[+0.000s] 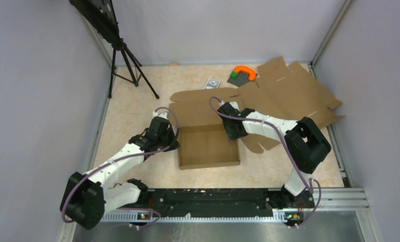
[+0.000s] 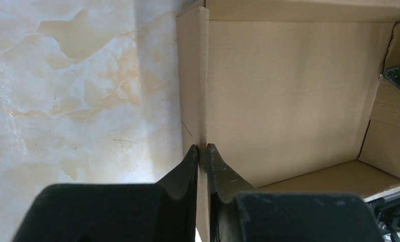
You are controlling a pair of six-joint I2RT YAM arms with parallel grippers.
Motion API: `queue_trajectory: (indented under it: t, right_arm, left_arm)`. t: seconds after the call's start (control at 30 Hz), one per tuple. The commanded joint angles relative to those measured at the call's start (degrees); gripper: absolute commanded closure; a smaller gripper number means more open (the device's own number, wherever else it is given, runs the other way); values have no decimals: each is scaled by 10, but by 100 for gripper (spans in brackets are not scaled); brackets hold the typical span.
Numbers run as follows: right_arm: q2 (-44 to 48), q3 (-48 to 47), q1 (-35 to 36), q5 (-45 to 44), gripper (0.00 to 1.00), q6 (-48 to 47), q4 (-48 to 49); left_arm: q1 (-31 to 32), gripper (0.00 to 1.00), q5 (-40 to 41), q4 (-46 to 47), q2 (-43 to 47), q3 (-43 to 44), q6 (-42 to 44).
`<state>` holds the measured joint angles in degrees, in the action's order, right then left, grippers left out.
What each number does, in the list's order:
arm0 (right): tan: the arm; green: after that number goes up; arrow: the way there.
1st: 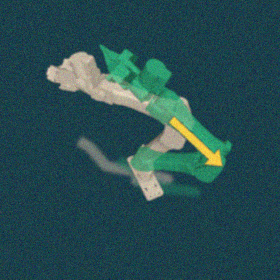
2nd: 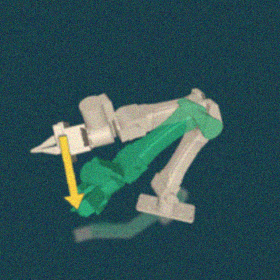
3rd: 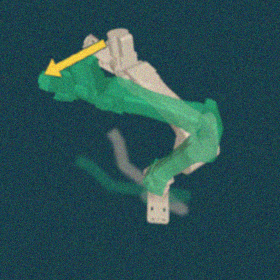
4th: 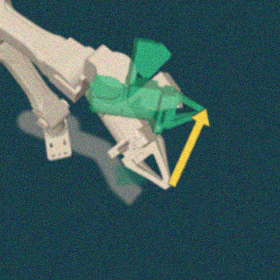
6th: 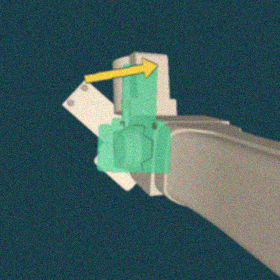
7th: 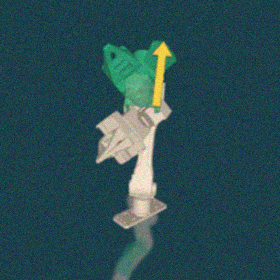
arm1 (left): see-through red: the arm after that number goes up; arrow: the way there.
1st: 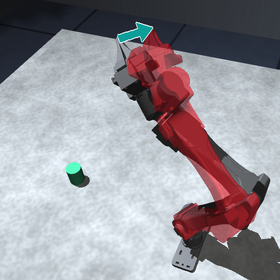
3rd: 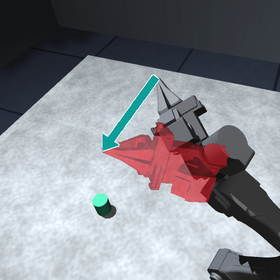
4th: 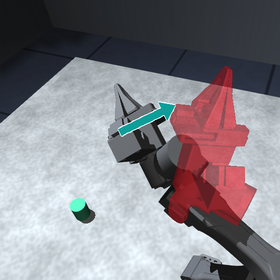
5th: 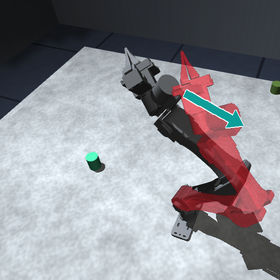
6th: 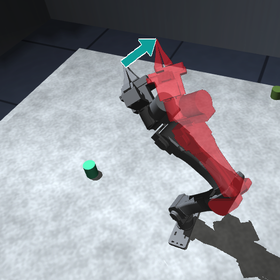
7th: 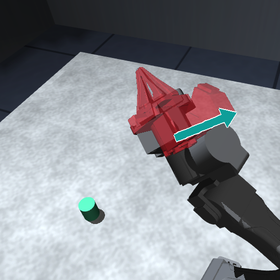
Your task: Fold the paper box
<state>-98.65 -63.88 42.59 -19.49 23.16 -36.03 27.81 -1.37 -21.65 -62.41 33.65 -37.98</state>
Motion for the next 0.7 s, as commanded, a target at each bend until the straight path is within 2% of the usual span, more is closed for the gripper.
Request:
queue_trajectory:
  t: [0.0,0.1,0.3,0.47,0.5,0.57,0.6,0.67]
  right_arm:
    - [-1,-16,-2,2,57,1,-4]
    - [3,-7,-2,-7,66,0,-7]
    - [-19,-8,1,-9,63,-9,-19]
    - [-26,-11,5,-15,68,-11,-23]
    - [-25,-11,6,-15,72,-11,-24]
    - [-25,-12,6,-13,95,-13,-22]
    - [-25,-11,6,-13,100,-13,-22]
    - [-24,-11,6,-11,100,-12,-18]
  left_arm:
    - [0,91,8,-10,4,19,7]
    - [0,91,8,-10,5,19,7]
    - [1,91,26,-10,2,23,7]
    - [2,91,27,-10,1,23,8]
    - [2,91,27,-10,1,24,7]
    - [3,91,29,-10,1,23,7]
    - [3,91,29,-10,0,22,7]
    - [4,91,29,-10,0,22,7]
